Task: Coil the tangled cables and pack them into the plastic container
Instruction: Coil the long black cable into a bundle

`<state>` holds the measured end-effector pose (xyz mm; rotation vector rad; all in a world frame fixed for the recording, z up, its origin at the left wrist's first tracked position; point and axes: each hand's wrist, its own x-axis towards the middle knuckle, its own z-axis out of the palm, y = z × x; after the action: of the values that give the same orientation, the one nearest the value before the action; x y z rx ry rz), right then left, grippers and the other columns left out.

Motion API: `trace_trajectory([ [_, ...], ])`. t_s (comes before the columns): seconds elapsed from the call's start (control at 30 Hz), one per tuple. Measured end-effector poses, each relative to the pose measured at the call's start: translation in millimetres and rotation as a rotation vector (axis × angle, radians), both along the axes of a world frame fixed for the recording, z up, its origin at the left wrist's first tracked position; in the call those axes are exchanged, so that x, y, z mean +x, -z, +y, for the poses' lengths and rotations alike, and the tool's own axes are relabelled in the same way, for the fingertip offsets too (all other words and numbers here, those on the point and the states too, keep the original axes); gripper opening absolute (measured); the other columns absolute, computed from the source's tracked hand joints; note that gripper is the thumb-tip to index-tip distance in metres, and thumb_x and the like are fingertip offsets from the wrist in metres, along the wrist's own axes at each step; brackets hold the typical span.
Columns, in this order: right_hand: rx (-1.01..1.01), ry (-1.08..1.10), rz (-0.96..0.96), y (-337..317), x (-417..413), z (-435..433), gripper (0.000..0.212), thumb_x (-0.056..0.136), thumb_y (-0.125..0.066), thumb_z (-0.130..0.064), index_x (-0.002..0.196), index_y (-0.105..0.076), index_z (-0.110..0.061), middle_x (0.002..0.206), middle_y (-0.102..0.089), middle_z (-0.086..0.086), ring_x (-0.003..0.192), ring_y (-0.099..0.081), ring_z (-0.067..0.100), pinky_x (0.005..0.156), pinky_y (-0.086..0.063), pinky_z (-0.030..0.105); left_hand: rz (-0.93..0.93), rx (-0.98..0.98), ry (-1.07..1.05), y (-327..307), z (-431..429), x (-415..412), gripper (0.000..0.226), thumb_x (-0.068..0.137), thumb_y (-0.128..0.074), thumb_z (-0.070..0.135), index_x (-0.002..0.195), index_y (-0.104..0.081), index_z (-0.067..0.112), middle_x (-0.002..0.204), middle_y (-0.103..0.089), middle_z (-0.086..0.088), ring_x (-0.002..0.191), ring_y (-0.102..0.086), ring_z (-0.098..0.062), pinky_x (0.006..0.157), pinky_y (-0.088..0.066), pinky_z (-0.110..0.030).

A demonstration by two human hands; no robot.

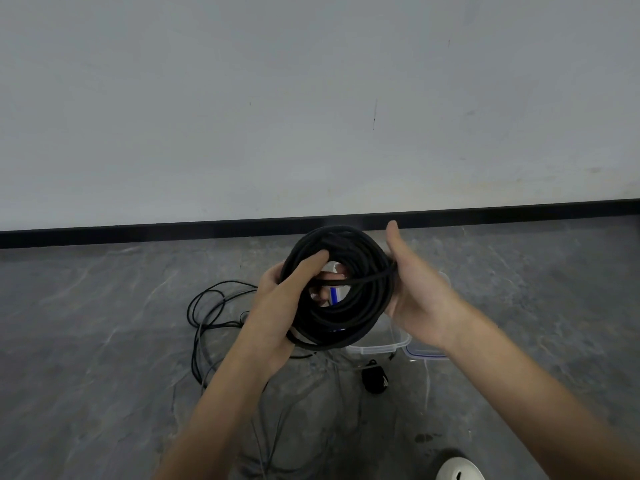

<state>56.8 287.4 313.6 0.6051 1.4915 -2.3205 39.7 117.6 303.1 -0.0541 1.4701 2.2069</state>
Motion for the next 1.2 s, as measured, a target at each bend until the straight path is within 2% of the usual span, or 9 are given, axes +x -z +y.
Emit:
trace_trajectory([
  [0.2, -0.058, -0.073, 0.044, 1, 3, 2, 0.057, 0.088, -0.051, -0.058, 0.115, -0.069, -0.011, 0.102, -0.073, 0.008, 0.088, -0.07, 0.019, 0.078, -0.057, 0.027, 0.046, -0.182, -0.106, 2, 7, 0, 0.02, 0.078, -0.072, 0.044, 0.086, -0.077, 0.027, 0.091, -0.076, 0.0, 0.08, -0.069, -0.013, 0.075, -0.053, -0.028],
  [0.33, 0.003, 0.085, 0.082, 0, 1, -6, 0.063, 0.08, -0.063, -0.053, 0.121, -0.062, -0.005, 0.081, -0.069, 0.005, 0.068, -0.066, 0.015, 0.061, -0.054, 0.026, 0.135, -0.308, -0.261, 3, 7, -5, 0.056, 0.058, -0.072, 0.063, 0.099, -0.066, 0.026, 0.097, -0.07, 0.006, 0.094, -0.068, -0.014, 0.084, -0.055, -0.033],
  [0.47, 0.122, 0.278, 0.056, 4, -1, -10, 0.057, 0.087, -0.063, -0.047, 0.119, -0.06, 0.0, 0.102, -0.072, 0.016, 0.085, -0.07, 0.024, 0.074, -0.057, 0.033, 0.5, -0.665, -0.484, 7, 1, -6, 0.05, 0.07, -0.073, 0.059, 0.107, -0.051, 0.033, 0.103, -0.055, 0.011, 0.095, -0.058, -0.009, 0.076, -0.05, -0.023],
  [0.6, 0.084, 0.398, 0.0, 5, -1, -10, 0.053, 0.092, -0.057, -0.046, 0.116, -0.061, 0.0, 0.101, -0.074, 0.013, 0.092, -0.072, 0.022, 0.077, -0.056, 0.033, 0.908, -0.762, -0.074, 10, 8, 9, 0.059, 0.062, -0.072, 0.066, 0.108, -0.046, 0.04, 0.102, -0.056, 0.018, 0.097, -0.055, -0.004, 0.081, -0.039, -0.01],
  [0.73, 0.04, 0.312, -0.047, 0, 4, -13, 0.052, 0.097, -0.046, -0.048, 0.114, -0.066, -0.004, 0.103, -0.073, 0.011, 0.096, -0.071, 0.021, 0.084, -0.053, 0.032, 1.24, -1.167, 0.139, 23, 19, 16, 0.104, 0.051, -0.083, 0.059, 0.133, -0.034, 0.019, 0.113, -0.063, 0.002, 0.105, -0.06, -0.017, 0.094, -0.039, -0.027],
  [0.87, -0.048, 0.226, -0.109, -2, 6, -20, 0.05, 0.099, -0.041, -0.046, 0.117, -0.065, -0.005, 0.111, -0.071, 0.013, 0.105, -0.067, 0.022, 0.092, -0.052, 0.032, 1.228, -1.386, 0.007, 23, 25, 19, 0.089, 0.048, -0.094, 0.021, 0.125, -0.051, 0.009, 0.094, -0.07, 0.0, 0.088, -0.064, -0.021, 0.081, -0.051, -0.035],
  [0.97, -0.005, 0.191, -0.087, -2, 5, -20, 0.044, 0.1, -0.043, -0.041, 0.111, -0.067, -0.006, 0.107, -0.072, 0.011, 0.095, -0.069, 0.017, 0.079, -0.056, 0.028, 1.208, -1.439, 0.033, 26, 22, 16, 0.072, 0.052, -0.094, 0.02, 0.116, -0.064, 0.006, 0.091, -0.07, -0.004, 0.082, -0.065, -0.024, 0.077, -0.053, -0.038],
  [1.07, 0.022, 0.116, -0.096, -2, 4, -14, 0.043, 0.101, -0.041, -0.042, 0.091, -0.065, -0.008, 0.084, -0.069, 0.006, 0.073, -0.064, 0.015, 0.067, -0.054, 0.027, 1.152, -1.411, 0.126, 25, 19, 12, 0.059, 0.076, -0.08, 0.02, 0.128, -0.057, 0.007, 0.108, -0.068, -0.004, 0.101, -0.061, -0.023, 0.093, -0.043, -0.034],
  [1.2, 0.357, -0.036, -0.037, -6, 3, -2, 0.036, 0.097, -0.046, -0.046, 0.093, -0.067, -0.017, 0.088, -0.075, 0.005, 0.082, -0.071, 0.014, 0.08, -0.051, 0.03, 0.992, -1.258, 0.041, 20, 13, 4, 0.038, 0.089, -0.063, 0.027, 0.125, -0.057, 0.016, 0.1, -0.066, 0.001, 0.087, -0.058, -0.016, 0.077, -0.037, -0.022],
])
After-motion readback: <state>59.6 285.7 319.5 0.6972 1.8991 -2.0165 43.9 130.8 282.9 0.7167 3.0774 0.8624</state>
